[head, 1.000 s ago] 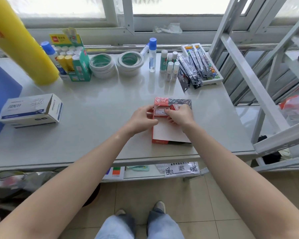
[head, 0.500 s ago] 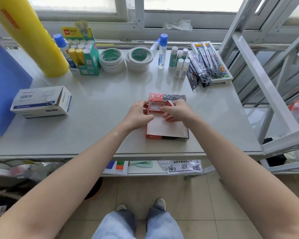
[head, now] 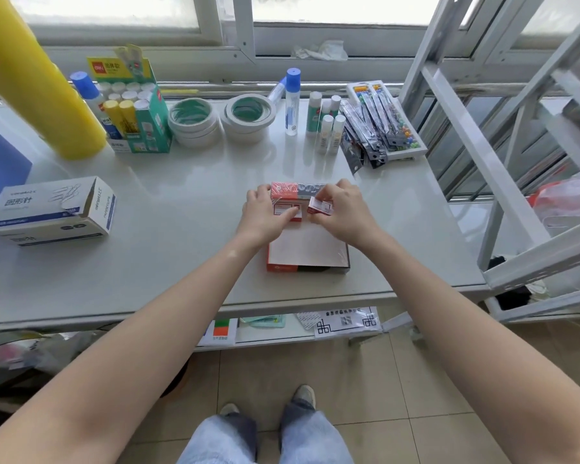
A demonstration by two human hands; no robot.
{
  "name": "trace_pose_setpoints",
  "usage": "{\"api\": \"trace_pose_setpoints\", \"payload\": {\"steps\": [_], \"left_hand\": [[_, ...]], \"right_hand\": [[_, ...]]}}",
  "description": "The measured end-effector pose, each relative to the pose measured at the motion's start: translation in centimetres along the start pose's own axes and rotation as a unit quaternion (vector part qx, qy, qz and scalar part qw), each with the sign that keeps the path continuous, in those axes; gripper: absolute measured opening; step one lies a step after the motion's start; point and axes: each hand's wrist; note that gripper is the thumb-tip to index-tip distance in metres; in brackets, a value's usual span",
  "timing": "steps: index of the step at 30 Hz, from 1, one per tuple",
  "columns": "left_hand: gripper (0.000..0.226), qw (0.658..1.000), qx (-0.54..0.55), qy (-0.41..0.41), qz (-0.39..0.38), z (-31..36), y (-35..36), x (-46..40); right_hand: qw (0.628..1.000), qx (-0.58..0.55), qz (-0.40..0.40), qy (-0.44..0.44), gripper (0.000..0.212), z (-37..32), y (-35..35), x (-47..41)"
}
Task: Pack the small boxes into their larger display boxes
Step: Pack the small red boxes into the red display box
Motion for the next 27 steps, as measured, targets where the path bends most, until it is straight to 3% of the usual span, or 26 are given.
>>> {"api": "trace_pose_setpoints", "payload": {"steps": [15,27], "left_hand": [[0.059,1.000,-0.011,0.005,0.002,-0.7,0.1,-0.8],[0.061,1.000,-0.017,0.001,-0.015,-0.7,-0.2,-0.8]], "right_hand": [[0.976,0.189,0.039,-0.097,0.026,-0.5,1.8,-0.1],[0.972,0.218,0.048,-0.076,0.029,0.0,1.0,0.3]]}}
Point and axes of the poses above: each hand's wrist, its own x-axis away from the middle knuckle, its own y-axis out of the palm, z = x × y, and after that the axes turned 6 degrees about -x, right-handed
